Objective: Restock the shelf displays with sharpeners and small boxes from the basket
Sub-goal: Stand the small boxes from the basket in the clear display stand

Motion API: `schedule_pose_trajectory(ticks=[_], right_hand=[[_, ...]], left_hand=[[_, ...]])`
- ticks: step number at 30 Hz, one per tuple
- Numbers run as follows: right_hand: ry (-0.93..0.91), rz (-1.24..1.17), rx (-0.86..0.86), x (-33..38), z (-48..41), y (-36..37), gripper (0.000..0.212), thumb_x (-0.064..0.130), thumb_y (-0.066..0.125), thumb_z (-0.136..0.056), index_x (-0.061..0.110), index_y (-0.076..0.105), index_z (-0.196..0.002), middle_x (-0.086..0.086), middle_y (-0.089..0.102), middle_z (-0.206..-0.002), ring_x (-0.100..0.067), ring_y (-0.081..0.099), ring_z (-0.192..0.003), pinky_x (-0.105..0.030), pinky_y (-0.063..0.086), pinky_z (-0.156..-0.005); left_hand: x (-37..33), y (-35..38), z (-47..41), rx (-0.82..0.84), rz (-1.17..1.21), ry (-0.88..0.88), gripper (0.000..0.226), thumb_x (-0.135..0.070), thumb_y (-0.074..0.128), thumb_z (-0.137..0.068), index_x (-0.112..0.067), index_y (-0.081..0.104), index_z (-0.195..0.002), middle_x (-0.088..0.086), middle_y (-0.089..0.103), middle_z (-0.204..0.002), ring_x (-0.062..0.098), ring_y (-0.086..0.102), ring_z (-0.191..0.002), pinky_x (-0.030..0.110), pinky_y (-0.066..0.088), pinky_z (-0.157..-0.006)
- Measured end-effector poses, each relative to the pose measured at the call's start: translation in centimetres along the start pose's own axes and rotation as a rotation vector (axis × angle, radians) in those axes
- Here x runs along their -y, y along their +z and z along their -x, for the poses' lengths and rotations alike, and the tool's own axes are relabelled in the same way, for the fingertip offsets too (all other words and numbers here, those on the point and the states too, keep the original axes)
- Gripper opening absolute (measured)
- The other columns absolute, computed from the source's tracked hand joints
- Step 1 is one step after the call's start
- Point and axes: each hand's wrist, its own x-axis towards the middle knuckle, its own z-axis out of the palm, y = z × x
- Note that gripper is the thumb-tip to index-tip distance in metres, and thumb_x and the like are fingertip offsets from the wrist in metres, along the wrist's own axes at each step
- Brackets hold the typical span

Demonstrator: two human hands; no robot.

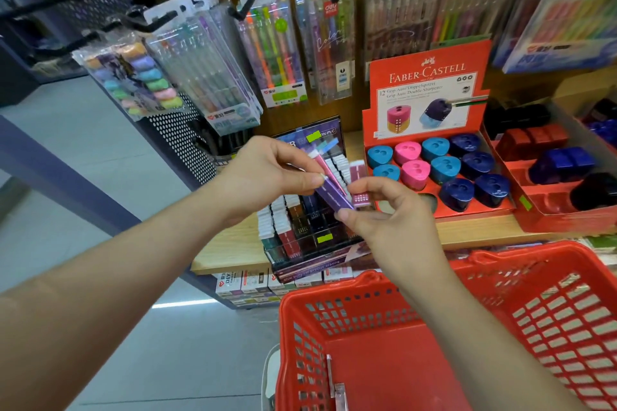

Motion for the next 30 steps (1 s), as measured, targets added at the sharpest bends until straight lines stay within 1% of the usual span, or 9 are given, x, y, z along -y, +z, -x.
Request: schedule_pose_trajectory(ticks=[2, 4, 7, 10, 11, 15, 21, 24, 30], right_hand=[[-0.005, 0.043, -0.030, -0.6, 0.1, -0.3, 0.031, 0.001, 0.075, -0.079, 0.029, 0.066, -0.085, -0.010, 0.074, -0.072, -0.040, 0.069, -0.065, -0.050, 0.055, -0.058], [0.008, 0.077, -0.018, -1.0, 0.4, -1.1, 0.036, -0.005, 0.074, -0.077, 0.029, 0.068, -0.086, -0.016, 0.073, -0.082, -0.034, 0.072, -0.069, -0.048, 0.056, -0.064], [0.052, 0.038, 0.035, -1.7, 1.2, -2.3, 0.039, -0.009, 0.071, -0.079, 0.027, 0.066, -0.094, -0.012, 0.075, -0.076, -0.020, 0.072, -0.066, -0.030, 0.049, -0.062], [0.091, -0.026, 0.086, -2.2, 1.6, -3.0, 0.043, -0.011, 0.069, -0.079, 0.025, 0.065, -0.102, 0.006, 0.074, -0.069, -0.023, 0.069, -0.068, -0.028, 0.045, -0.065], [0.099, -0.049, 0.091, -2.2, 1.7, -3.1, 0.045, -0.013, 0.070, -0.078, 0.024, 0.065, -0.103, 0.011, 0.074, -0.070, -0.024, 0.070, -0.069, -0.028, 0.048, -0.067], [0.108, -0.115, 0.112, -2.3, 1.8, -3.4, 0.048, -0.017, 0.069, -0.075, 0.020, 0.065, -0.106, 0.013, 0.074, -0.072, -0.020, 0.072, -0.068, -0.020, 0.053, -0.068], [0.106, -0.157, 0.123, -2.1, 1.9, -3.7, 0.048, -0.019, 0.067, -0.076, 0.018, 0.064, -0.107, 0.015, 0.073, -0.071, -0.015, 0.071, -0.064, -0.018, 0.052, -0.066], [0.114, -0.148, 0.122, -2.2, 2.0, -3.7, 0.049, -0.016, 0.069, -0.076, 0.019, 0.064, -0.108, 0.012, 0.074, -0.073, -0.018, 0.072, -0.068, -0.021, 0.052, -0.070], [0.101, -0.120, 0.115, -2.4, 2.1, -3.5, 0.049, -0.013, 0.071, -0.076, 0.024, 0.067, -0.107, 0.007, 0.075, -0.075, -0.028, 0.072, -0.076, -0.034, 0.051, -0.080]], left_hand=[[0.6, 0.2, -0.3, -0.046, 0.139, -0.033, 0.009, -0.013, 0.074, -0.075, -0.006, 0.075, -0.080, 0.008, 0.073, -0.075, 0.016, 0.069, -0.073, 0.022, 0.057, -0.070], [1.5, 0.1, -0.9, -0.145, 0.154, -0.063, 0.010, -0.014, 0.072, -0.080, -0.004, 0.074, -0.081, 0.010, 0.073, -0.075, 0.017, 0.070, -0.072, 0.023, 0.058, -0.070], [3.0, 0.5, -1.8, -0.263, -0.165, -0.025, 0.011, -0.016, 0.075, -0.082, -0.010, 0.075, -0.072, 0.002, 0.072, -0.067, 0.012, 0.070, -0.067, 0.028, 0.059, -0.070], [3.5, 1.8, -1.9, -0.298, -0.454, 0.025, 0.016, -0.022, 0.075, -0.080, -0.012, 0.074, -0.068, -0.013, 0.068, -0.067, -0.013, 0.056, -0.055, 0.005, 0.040, -0.054], [3.6, 2.2, -1.9, -0.291, -0.518, 0.037, 0.016, -0.023, 0.074, -0.081, -0.014, 0.072, -0.067, -0.015, 0.066, -0.069, -0.015, 0.054, -0.055, 0.004, 0.039, -0.052], [3.6, 2.5, -2.1, -0.239, -0.674, 0.099, 0.013, -0.029, 0.072, -0.084, -0.022, 0.075, -0.074, -0.014, 0.066, -0.072, -0.003, 0.059, -0.066, 0.003, 0.041, -0.062], [3.3, 2.5, -1.9, -0.209, -0.756, 0.168, 0.014, -0.031, 0.069, -0.087, -0.020, 0.078, -0.086, -0.010, 0.074, -0.089, 0.004, 0.065, -0.081, 0.023, 0.050, -0.082], [3.1, 2.1, -1.8, -0.160, -0.915, 0.155, 0.020, -0.033, 0.062, -0.091, -0.020, 0.076, -0.088, -0.008, 0.073, -0.092, 0.010, 0.065, -0.087, 0.021, 0.045, -0.075], [2.6, 1.7, -2.0, -0.065, -1.008, 0.137, 0.022, -0.030, 0.057, -0.092, -0.018, 0.074, -0.086, -0.004, 0.073, -0.086, 0.015, 0.065, -0.083, 0.024, 0.049, -0.077]])
